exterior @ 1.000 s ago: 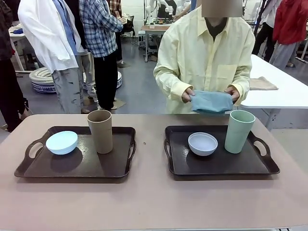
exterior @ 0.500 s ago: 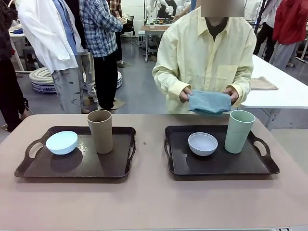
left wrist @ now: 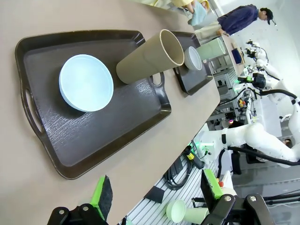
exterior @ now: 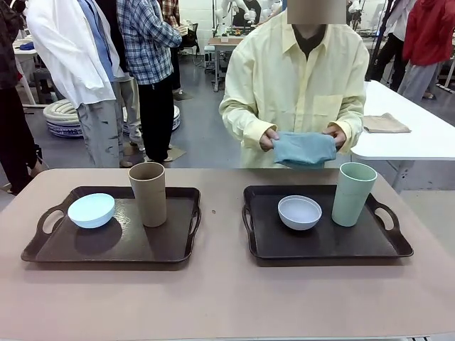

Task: Set up a tray with a mat and arrange the tableware.
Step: Pick up the Picnic Bowl and Reusable plastic cup from the Handle tray in front of the human's position and hold them in the air.

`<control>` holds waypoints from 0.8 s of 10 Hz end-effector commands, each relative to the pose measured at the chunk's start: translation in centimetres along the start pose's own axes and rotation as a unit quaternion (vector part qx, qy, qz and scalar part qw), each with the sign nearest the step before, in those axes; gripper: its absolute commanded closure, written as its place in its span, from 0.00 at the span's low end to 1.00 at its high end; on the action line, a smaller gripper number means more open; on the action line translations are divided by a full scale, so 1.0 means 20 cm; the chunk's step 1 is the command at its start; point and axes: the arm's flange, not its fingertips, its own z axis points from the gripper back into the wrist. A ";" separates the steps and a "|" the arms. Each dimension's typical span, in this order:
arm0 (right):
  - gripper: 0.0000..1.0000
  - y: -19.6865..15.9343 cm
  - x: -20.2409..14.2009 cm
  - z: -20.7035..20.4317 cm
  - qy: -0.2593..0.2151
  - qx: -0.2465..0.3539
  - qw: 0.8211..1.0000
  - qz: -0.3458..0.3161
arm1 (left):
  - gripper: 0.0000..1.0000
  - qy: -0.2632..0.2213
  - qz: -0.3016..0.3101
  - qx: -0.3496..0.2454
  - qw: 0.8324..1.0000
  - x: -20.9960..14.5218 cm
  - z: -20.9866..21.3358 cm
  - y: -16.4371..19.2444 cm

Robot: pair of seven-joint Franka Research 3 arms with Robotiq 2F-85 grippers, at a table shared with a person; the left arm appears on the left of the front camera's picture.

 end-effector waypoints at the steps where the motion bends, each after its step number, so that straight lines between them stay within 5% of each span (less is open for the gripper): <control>1: 0.00 -0.01 0.01 0.00 -0.005 0.014 1.000 0.009 | 0.00 -0.008 -0.010 -0.010 1.000 0.01 0.01 0.01; 8: 0.00 -0.01 0.01 0.00 -0.005 0.014 1.000 0.009 | 0.00 -0.008 -0.010 -0.010 1.000 0.01 0.01 0.01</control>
